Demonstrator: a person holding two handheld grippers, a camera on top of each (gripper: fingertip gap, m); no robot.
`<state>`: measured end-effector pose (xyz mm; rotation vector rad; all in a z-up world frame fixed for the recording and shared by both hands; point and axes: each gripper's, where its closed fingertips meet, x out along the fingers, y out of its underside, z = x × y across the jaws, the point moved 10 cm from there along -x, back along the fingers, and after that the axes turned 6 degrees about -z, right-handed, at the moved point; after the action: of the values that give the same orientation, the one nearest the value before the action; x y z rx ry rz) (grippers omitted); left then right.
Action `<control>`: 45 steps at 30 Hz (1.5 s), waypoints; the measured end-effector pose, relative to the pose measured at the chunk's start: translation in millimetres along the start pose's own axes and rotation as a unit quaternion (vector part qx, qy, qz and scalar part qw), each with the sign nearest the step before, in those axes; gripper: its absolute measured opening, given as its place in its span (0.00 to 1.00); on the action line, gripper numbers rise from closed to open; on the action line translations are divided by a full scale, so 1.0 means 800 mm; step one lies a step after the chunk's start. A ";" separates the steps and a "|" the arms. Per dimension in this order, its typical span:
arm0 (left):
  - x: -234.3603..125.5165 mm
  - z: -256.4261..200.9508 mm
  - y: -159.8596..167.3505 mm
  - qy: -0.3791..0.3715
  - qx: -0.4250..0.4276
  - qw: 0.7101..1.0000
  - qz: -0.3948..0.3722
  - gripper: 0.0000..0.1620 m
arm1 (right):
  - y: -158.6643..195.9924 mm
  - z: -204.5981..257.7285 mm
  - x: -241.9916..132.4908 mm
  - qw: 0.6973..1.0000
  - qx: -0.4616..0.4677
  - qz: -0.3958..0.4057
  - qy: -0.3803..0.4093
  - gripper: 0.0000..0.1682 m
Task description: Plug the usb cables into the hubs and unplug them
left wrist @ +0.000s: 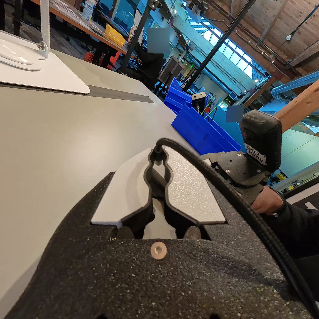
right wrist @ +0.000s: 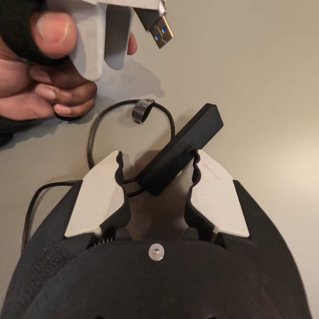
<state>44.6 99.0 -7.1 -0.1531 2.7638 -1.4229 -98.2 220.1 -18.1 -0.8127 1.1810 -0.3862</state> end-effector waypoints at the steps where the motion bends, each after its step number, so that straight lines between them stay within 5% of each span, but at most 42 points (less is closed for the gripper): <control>1: 0.000 -0.001 0.000 0.000 0.001 1.000 0.001 0.05 | -0.001 -0.001 0.001 1.000 -0.009 0.009 0.014 0.45; 4: 0.000 -0.002 0.000 0.002 0.005 1.000 0.004 0.05 | -0.001 -0.011 0.000 0.999 -0.018 0.012 0.030 0.31; 17: 0.005 -0.006 0.005 0.010 0.013 0.999 0.028 0.04 | -0.015 -0.070 -0.015 0.997 -0.023 0.025 -0.076 0.06; 20: 0.005 -0.005 0.005 0.008 0.014 0.999 0.030 0.05 | -0.016 -0.069 -0.015 0.986 -0.091 0.044 -0.132 0.06; 26: 0.004 -0.002 0.004 0.011 0.006 1.000 0.028 0.05 | -0.028 -0.070 -0.015 0.970 -0.190 0.096 -0.121 0.06; 32: 0.000 0.002 0.000 0.004 0.010 1.000 0.026 0.05 | -0.032 -0.068 -0.012 0.963 -0.214 0.129 -0.106 0.18; 45: -0.001 0.004 -0.001 0.002 0.004 1.000 0.021 0.07 | -0.036 -0.029 0.009 0.949 -0.258 0.149 -0.100 0.27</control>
<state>46.0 95.6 -8.2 -0.0905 2.7467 -1.4265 -113.0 187.8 -5.1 -1.0733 1.2042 0.2667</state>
